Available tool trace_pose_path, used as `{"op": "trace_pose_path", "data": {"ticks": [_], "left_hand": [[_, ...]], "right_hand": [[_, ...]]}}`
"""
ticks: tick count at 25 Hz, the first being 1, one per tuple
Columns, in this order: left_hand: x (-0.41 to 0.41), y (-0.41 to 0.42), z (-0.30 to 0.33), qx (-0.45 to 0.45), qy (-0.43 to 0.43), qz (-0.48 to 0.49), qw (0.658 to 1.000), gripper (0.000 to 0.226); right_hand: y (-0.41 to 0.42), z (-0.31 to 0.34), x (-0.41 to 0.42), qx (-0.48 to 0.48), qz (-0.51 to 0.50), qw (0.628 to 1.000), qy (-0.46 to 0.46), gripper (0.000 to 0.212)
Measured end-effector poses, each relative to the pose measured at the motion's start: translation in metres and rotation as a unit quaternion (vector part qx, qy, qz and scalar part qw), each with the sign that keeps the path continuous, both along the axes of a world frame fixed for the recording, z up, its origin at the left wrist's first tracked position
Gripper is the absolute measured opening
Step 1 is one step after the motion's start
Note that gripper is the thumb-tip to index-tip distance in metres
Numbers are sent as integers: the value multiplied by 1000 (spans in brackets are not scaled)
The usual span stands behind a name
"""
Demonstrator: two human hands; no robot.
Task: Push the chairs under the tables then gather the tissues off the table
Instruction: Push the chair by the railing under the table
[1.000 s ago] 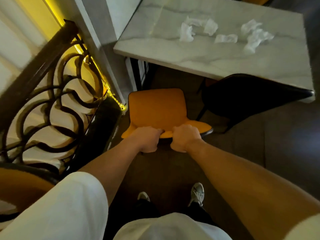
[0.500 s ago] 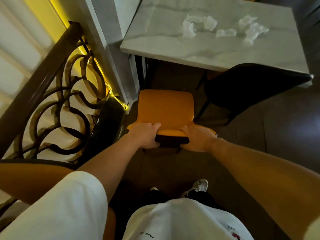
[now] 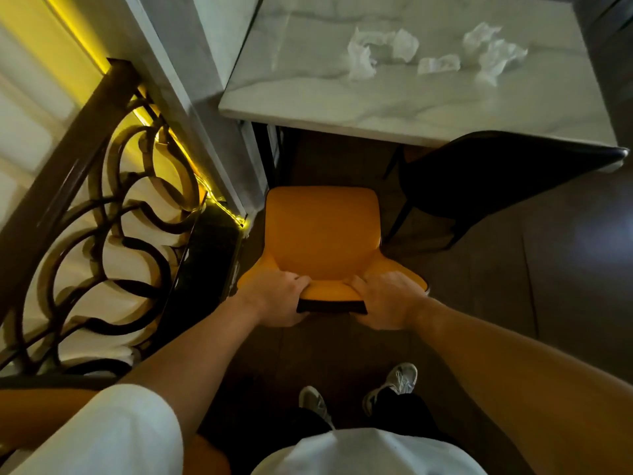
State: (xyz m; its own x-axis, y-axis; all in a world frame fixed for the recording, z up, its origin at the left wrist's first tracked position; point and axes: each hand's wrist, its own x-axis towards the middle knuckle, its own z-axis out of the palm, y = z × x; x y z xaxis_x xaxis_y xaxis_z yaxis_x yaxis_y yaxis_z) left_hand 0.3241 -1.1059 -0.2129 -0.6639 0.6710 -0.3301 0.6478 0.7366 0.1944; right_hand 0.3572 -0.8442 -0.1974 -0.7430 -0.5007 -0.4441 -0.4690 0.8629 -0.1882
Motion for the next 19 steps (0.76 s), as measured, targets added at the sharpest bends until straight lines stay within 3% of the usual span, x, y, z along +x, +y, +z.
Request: {"op": "trace_pose_path", "data": {"ticks": [7,19], "left_hand": [[-47,1,5,26,-21,7,999,46],[-112,2,0,39,-21,-4,999,47]], "right_hand": [[-1,-6,-44,-20,-21,999,34,54],[3,-18,-100,-49,-36,995,82,59]]}}
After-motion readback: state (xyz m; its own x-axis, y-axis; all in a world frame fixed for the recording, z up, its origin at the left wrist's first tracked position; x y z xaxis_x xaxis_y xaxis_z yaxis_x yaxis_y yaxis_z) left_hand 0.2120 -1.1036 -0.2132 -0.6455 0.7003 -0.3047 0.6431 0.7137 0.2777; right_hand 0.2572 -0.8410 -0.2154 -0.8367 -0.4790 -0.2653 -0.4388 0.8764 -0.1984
